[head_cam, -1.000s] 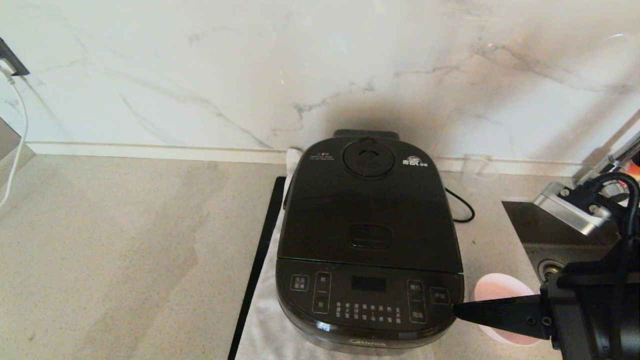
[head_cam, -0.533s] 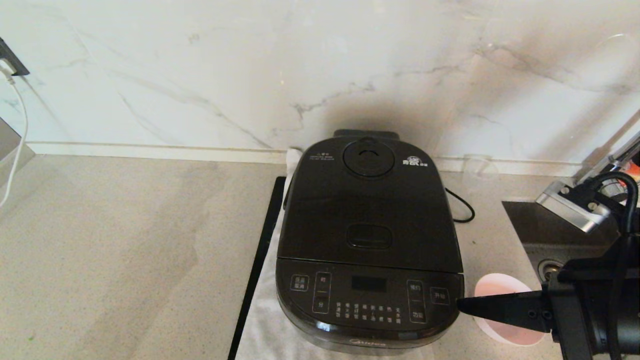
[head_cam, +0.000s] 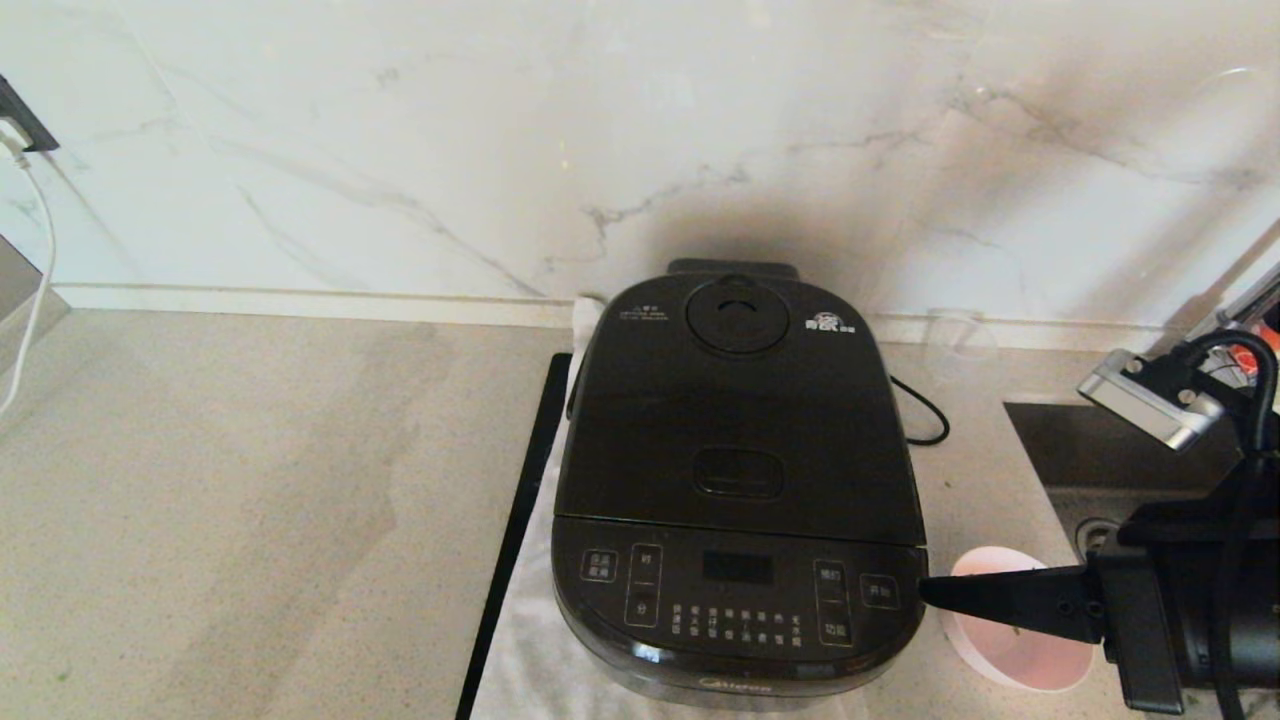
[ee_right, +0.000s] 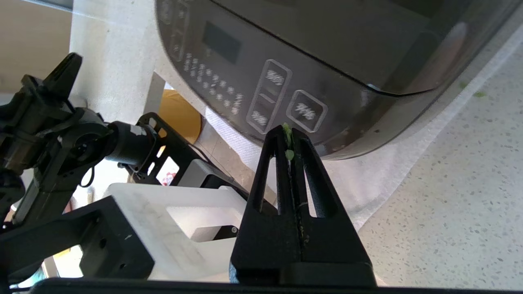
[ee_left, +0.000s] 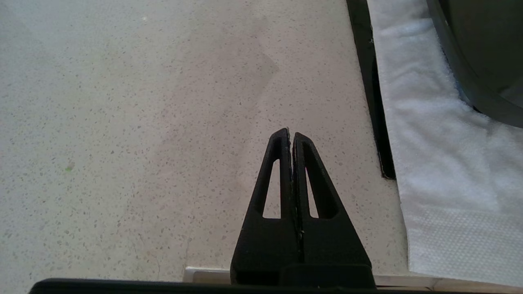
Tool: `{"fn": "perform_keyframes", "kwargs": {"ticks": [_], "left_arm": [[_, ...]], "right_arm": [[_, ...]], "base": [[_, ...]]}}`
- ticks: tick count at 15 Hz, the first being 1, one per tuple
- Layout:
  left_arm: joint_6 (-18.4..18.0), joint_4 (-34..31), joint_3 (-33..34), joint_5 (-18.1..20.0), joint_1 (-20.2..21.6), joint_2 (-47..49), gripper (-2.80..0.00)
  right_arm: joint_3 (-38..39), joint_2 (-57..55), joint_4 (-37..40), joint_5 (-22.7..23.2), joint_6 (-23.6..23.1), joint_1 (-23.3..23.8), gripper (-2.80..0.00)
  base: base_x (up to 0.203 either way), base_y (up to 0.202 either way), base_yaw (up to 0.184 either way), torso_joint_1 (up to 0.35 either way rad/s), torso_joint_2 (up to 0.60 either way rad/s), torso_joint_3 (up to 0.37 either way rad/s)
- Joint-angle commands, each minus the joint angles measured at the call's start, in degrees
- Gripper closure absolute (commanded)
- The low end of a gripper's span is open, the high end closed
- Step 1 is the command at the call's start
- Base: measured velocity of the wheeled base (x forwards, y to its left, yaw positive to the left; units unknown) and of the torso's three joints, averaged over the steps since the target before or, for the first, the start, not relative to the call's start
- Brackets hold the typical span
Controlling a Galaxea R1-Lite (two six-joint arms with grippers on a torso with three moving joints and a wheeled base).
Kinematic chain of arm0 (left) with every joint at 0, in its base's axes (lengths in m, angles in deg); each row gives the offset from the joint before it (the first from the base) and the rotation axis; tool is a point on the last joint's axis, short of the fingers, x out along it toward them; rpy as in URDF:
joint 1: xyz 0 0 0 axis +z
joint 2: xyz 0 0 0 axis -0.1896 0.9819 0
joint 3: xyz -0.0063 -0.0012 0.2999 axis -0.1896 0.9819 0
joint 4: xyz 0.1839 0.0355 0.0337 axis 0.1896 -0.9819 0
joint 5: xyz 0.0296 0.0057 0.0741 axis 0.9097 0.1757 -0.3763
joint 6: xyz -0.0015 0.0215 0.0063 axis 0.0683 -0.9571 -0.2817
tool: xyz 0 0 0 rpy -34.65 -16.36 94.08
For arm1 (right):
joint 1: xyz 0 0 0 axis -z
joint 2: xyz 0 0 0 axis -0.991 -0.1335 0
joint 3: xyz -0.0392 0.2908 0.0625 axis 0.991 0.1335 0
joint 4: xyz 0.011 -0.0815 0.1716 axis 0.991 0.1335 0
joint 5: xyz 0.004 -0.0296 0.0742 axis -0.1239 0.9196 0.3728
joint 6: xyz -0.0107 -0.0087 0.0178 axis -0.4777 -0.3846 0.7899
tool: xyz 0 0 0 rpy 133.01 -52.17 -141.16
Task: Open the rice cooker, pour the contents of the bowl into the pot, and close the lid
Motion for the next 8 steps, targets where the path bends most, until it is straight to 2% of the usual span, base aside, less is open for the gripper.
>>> {"fn": "perform_keyframes", "kwargs": {"ticks": [1, 8], "left_arm": [[-0.01, -0.01, -0.06, 0.03, 0.0, 0.0, 0.0], [-0.01, -0.01, 0.01, 0.03, 0.0, 0.0, 0.0]], "right_arm": [[0.09, -0.67, -0.04, 0.15, 0.21, 0.56, 0.0], [0.44, -2.52, -2.23, 0.24, 0.14, 1.95, 0.0]], "base": [[0.0, 0.0, 0.0, 0.0, 0.0, 0.0], [0.0, 0.0, 0.0, 0.0, 0.0, 0.0]]}}
